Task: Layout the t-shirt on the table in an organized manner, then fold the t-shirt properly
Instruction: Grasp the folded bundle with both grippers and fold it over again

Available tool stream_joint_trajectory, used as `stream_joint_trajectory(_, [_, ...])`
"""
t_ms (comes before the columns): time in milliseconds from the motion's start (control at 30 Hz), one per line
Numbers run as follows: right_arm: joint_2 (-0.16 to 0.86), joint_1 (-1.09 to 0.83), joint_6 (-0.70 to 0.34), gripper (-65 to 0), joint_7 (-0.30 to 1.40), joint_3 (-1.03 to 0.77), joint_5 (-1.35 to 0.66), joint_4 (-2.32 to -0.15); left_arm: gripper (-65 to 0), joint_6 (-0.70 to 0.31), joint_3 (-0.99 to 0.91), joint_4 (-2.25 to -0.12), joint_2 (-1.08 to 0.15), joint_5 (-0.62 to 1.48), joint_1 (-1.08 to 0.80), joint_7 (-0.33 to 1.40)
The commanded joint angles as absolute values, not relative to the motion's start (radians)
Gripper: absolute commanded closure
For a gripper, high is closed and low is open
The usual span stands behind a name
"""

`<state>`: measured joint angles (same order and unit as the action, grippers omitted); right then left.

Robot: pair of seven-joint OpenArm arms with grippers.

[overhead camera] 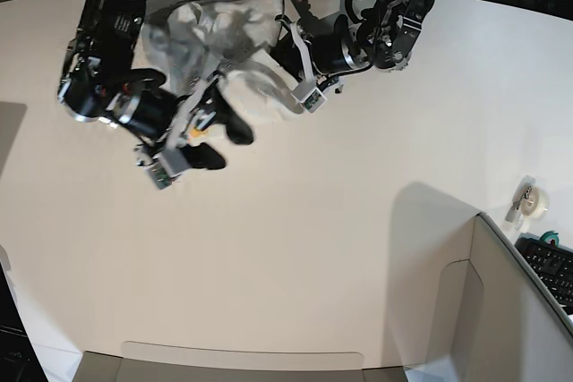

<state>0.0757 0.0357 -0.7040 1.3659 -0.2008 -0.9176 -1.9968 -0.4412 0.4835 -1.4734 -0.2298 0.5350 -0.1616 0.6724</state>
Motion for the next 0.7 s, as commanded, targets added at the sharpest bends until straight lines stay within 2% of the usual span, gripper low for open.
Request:
stream_joint_trajectory(0, [0.101,0.062,-0.698,-31.2,1.343,-0.271,-0.935,-1.992,-0.1,-0.3,0.487,-1.409,-0.262,0.255,-0.193,0.928])
stream_joint_trajectory(33, [0.116,0.062,-0.698,-26.7,1.343,-0.329,-0.935,-1.98,-0.1,-0.3,0.487,-1.409,-0.262,0.255,-0.193,0.928])
stream_joint_trajectory(133, [0.17,0.064,-0.698,-4.3,1.343,-0.475,-0.935,-1.914,-0.1,-0.3,0.487,-1.408,-0.262,0.255,-0.193,0.926])
stream_joint_trajectory(167, [0.182,0.062,-0.698,0.0,1.345,-0.504,-0.935,-1.886,-0.1,-0.3,0.487,-1.408,-0.262,0.255,-0.193,0.926])
stream_joint_trajectory(367, [0.202,-0.013,-0.698,0.0,1.346,-0.53,-0.934,-1.718,-0.1,-0.3,0.487,-1.408,-0.262,0.255,-0.193,0.926])
stream_joint_trajectory(667, [0.147,-0.085,-0.698,0.0,1.345,-0.302,-0.935,-1.705,-0.1,-0.3,0.487,-1.408,-0.262,0.255,-0.177,0.926])
